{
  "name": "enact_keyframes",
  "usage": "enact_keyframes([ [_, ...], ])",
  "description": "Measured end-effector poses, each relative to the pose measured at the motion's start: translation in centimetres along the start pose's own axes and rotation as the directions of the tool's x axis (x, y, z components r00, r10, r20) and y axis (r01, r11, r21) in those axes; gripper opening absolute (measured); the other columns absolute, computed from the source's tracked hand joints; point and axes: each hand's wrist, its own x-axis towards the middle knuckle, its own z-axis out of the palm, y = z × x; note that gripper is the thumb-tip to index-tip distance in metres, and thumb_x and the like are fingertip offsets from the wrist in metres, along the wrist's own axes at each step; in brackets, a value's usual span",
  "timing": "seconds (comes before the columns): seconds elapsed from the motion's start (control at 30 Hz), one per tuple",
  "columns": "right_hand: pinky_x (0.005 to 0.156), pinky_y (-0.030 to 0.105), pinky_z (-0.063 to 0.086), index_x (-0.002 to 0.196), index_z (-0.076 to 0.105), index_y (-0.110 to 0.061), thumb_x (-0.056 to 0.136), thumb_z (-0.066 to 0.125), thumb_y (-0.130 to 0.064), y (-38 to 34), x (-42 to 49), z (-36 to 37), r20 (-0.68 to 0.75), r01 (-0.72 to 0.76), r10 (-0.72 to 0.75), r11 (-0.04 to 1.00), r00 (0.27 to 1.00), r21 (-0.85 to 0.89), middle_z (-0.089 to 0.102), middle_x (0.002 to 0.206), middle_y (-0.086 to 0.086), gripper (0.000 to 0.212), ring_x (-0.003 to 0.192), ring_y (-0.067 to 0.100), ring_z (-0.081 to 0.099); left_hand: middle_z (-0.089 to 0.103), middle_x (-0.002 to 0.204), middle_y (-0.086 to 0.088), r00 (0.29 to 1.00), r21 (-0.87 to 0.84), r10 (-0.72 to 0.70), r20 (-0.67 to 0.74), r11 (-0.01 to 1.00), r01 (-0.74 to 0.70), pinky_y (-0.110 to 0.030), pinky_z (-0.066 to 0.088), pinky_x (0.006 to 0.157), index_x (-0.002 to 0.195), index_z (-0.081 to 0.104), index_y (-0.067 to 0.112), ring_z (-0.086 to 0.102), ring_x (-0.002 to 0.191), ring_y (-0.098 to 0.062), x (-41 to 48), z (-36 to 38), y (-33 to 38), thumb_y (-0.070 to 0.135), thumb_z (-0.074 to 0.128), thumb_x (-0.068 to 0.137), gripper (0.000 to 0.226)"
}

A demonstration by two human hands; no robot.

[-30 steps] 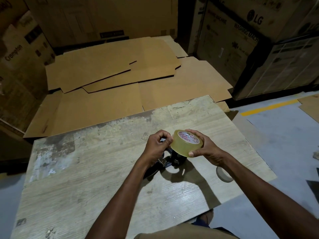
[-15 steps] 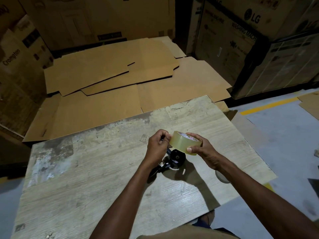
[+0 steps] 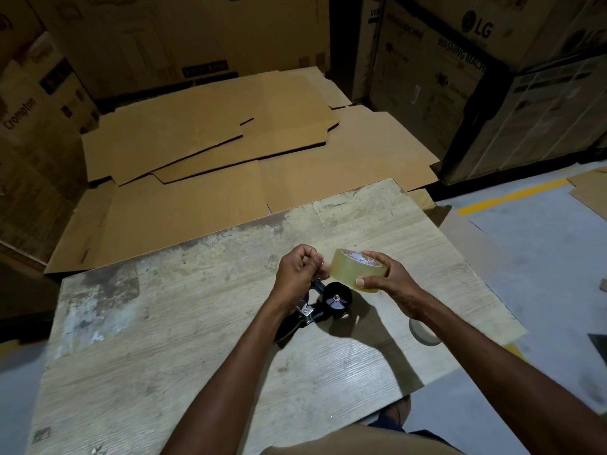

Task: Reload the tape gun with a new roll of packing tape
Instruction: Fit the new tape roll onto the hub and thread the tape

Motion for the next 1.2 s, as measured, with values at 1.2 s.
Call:
enact_keyframes([
  [1.2, 0.067, 0.037, 0.066, 0.126, 0.07, 0.009, 0.069, 0.065, -0.09, -1.3, 0.2, 0.1, 0.281, -0.618, 0.555, 0.747, 0.783, 0.245, 0.072, 0.118, 0.027, 0.114, 0.074, 0.036, 0.077, 0.078, 0.106, -0.014, 0.973, 0.138, -0.062, 0.222, 0.99, 0.032, -0.061, 0.058, 0.089, 0.125, 0.071, 0.01, 0.071, 0.104, -0.043, 0.8, -0.3, 0.0, 0.017, 0.082, 0.087, 0.04],
])
